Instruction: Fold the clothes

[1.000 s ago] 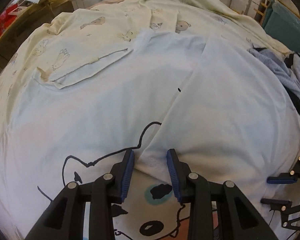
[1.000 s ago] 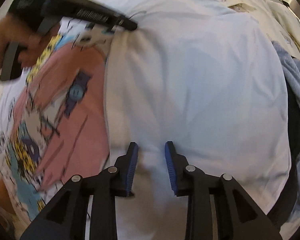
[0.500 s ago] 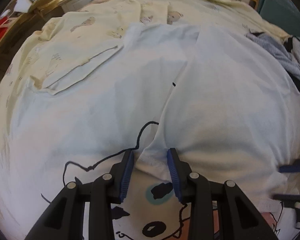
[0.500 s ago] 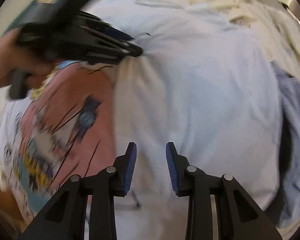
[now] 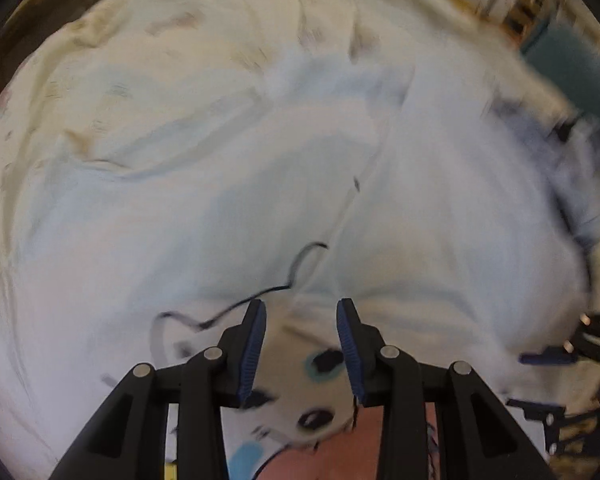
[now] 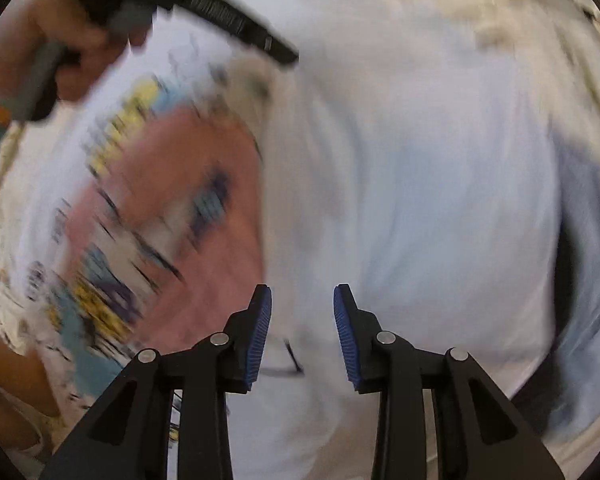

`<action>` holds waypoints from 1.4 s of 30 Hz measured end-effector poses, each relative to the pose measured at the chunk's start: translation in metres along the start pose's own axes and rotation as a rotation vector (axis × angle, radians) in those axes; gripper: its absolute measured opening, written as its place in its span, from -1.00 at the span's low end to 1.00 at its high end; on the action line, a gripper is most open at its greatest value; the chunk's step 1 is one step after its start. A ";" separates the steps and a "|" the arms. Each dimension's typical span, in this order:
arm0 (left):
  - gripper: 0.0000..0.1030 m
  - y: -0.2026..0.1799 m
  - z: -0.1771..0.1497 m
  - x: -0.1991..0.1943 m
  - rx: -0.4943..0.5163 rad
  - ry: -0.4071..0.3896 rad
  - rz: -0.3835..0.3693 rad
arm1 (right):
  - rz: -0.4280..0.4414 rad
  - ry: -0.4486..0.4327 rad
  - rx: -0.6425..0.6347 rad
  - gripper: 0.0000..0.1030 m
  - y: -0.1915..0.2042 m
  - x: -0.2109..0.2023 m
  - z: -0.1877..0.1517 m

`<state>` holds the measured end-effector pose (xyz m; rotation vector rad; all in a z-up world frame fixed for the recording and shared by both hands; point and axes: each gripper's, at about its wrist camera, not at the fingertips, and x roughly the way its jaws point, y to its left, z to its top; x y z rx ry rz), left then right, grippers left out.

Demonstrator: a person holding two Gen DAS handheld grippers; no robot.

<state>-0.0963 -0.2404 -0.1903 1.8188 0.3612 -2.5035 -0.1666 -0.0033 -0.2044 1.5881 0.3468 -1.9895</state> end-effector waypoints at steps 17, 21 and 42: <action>0.31 0.281 -0.307 -0.173 -0.742 -0.582 0.125 | 0.215 -0.207 -0.608 0.15 0.203 0.039 0.288; 0.31 0.301 -0.349 -0.166 -0.830 -0.614 0.097 | 0.236 -0.169 -0.737 0.15 0.250 0.088 0.344; -0.50 0.366 -0.340 -0.095 -1.061 -0.589 -0.030 | 0.053 0.044 -0.889 0.13 0.375 0.250 0.477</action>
